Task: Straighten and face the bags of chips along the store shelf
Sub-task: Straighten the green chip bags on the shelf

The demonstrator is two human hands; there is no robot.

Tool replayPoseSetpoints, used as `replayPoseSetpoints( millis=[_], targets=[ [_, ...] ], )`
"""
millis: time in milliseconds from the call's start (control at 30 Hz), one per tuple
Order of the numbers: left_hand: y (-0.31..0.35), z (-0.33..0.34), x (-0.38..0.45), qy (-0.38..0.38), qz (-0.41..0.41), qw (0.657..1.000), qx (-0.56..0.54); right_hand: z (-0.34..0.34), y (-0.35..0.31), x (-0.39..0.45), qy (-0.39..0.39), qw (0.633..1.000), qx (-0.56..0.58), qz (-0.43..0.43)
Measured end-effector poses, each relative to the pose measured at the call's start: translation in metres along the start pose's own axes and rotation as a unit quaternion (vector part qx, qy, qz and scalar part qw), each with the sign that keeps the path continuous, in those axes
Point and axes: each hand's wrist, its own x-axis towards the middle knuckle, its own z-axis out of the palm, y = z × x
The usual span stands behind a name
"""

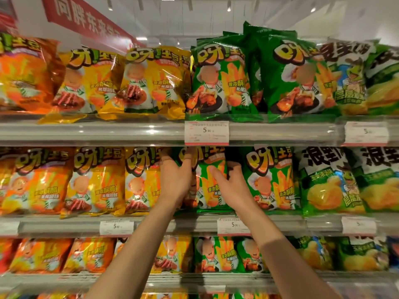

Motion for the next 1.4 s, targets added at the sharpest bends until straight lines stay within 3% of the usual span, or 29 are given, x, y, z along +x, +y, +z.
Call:
replayPoseSetpoints(
  millis=[167, 300, 600, 833, 1100, 1233, 1300, 1400],
  targets=[
    [0.0, 0.001, 0.007, -0.032, -0.069, 0.986, -0.149, 0.001, 0.006, -0.001, 0.009, 1.0, 0.002, 0.005],
    [-0.003, 0.008, 0.009, -0.029, -0.045, 0.984, -0.171, -0.002, 0.011, -0.001, 0.017, 1.0, -0.005, 0.007],
    [-0.019, 0.009, -0.021, -0.157, -0.022, 0.986, -0.047, 0.002, 0.014, 0.011, 0.016, 1.0, -0.026, -0.002],
    [-0.025, 0.012, -0.015, -0.148, -0.026, 0.987, -0.049, 0.002, 0.02, 0.015, -0.005, 0.998, -0.055, 0.023],
    [-0.033, 0.016, -0.007, -0.097, -0.004, 0.995, 0.026, 0.005, 0.015, 0.014, 0.013, 0.991, -0.128, 0.043],
    [-0.037, 0.016, -0.01, -0.099, -0.008, 0.995, -0.006, 0.008, 0.02, 0.013, 0.035, 0.988, -0.145, 0.037],
    [-0.04, 0.014, -0.019, -0.075, 0.043, 0.996, -0.004, 0.005, 0.021, 0.007, 0.034, 0.989, -0.144, 0.011],
    [-0.042, 0.011, -0.031, -0.047, 0.165, 0.984, 0.055, -0.004, 0.02, -0.006, 0.045, 0.979, -0.162, -0.114]
  ],
)
